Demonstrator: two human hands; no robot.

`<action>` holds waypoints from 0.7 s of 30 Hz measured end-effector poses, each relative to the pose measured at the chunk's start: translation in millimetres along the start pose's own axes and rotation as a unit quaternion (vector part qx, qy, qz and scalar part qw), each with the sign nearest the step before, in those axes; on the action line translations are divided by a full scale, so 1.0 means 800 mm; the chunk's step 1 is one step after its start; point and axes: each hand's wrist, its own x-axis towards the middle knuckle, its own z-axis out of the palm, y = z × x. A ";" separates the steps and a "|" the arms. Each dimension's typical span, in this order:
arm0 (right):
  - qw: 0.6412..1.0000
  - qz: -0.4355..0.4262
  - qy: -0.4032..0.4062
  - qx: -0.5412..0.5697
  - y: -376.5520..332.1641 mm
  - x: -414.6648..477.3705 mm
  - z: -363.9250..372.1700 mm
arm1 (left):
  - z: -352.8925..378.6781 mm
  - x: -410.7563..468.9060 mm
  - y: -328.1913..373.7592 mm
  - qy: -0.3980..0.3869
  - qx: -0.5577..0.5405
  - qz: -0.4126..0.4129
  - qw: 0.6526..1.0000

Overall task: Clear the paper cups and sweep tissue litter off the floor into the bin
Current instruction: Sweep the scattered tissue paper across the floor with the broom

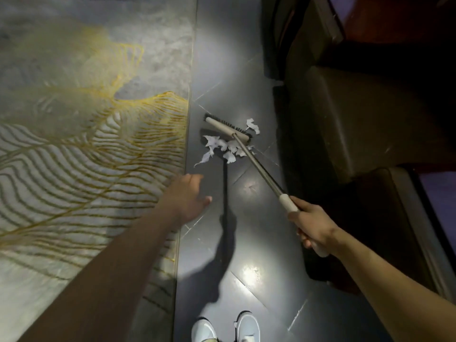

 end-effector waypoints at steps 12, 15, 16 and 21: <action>0.993 0.055 0.056 0.084 -0.089 0.128 -0.017 | -0.022 -0.017 -0.038 0.022 0.012 -0.064 0.998; 0.995 0.076 0.038 0.056 -0.090 0.159 0.000 | -0.013 -0.009 -0.049 0.031 0.014 -0.085 0.996; 0.997 0.068 0.033 0.030 -0.085 0.168 0.009 | -0.007 -0.008 -0.052 0.029 0.015 -0.089 0.995; 0.996 -0.009 -0.007 -0.090 -0.042 0.149 0.045 | 0.024 -0.016 -0.053 -0.005 0.008 -0.113 0.994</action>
